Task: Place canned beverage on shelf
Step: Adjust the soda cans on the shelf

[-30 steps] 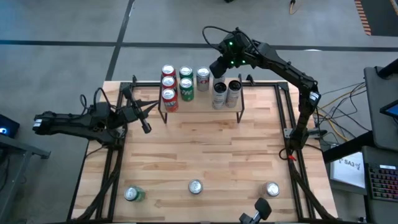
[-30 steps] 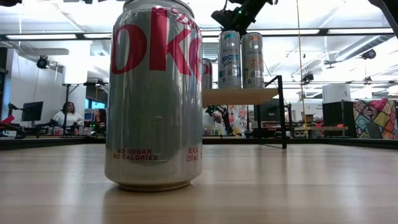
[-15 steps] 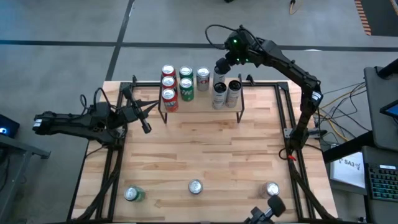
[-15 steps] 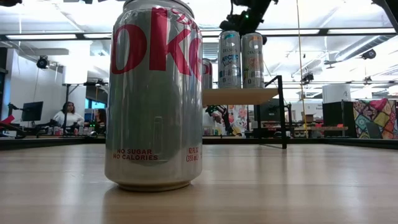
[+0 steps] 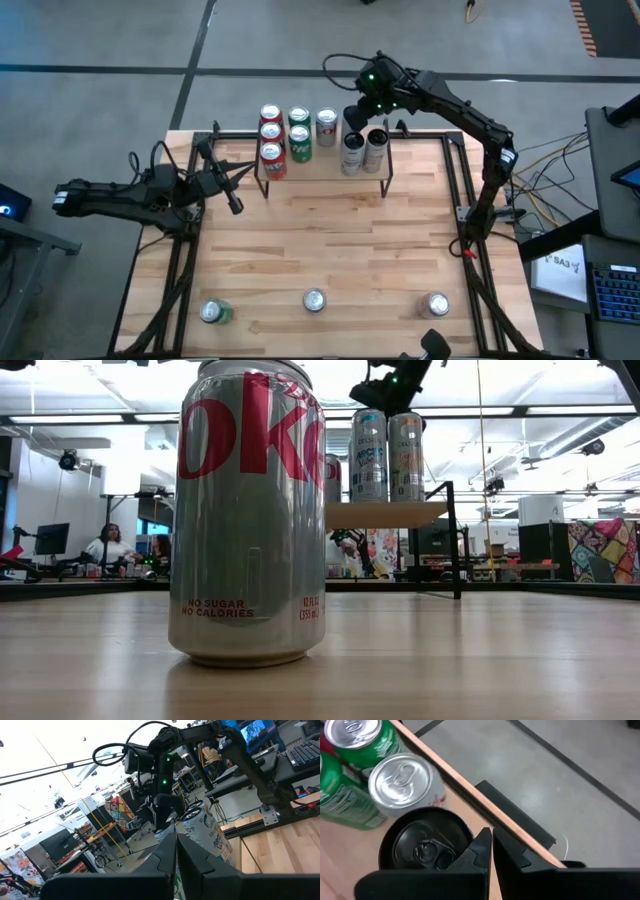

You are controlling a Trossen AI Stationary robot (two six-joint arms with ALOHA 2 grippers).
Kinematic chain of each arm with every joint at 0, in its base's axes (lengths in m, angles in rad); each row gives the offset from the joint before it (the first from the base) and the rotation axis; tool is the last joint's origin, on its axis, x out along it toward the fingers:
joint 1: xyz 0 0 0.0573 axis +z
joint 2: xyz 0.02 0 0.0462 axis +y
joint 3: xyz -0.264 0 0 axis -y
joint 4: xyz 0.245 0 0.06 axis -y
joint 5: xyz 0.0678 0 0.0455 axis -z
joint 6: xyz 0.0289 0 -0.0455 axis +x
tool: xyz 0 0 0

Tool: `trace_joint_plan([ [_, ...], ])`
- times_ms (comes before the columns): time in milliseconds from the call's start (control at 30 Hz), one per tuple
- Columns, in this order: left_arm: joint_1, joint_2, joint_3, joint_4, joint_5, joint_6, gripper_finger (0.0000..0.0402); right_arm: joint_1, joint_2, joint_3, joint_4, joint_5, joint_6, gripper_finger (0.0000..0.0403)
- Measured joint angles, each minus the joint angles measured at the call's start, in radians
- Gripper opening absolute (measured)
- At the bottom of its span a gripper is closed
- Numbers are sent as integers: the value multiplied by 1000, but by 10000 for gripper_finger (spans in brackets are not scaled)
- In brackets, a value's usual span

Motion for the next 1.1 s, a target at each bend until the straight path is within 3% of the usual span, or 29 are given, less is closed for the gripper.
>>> trace_joint_plan([
  [300, 0, 0, 0, 0, 0, 0, 0, 30, -5, 0, -15, 6, 33, 9],
  [533, 0, 0, 0, 0, 0, 0, 0, 31, -9, 50, 36, 74, 16, 9],
  [767, 0, 0, 0, 0, 0, 0, 0, 52, -5, 46, 94, -53, -42, 9],
  [1100, 0, 0, 0, 0, 0, 0, 0, 79, -4, 27, 39, -50, -42, 9],
])
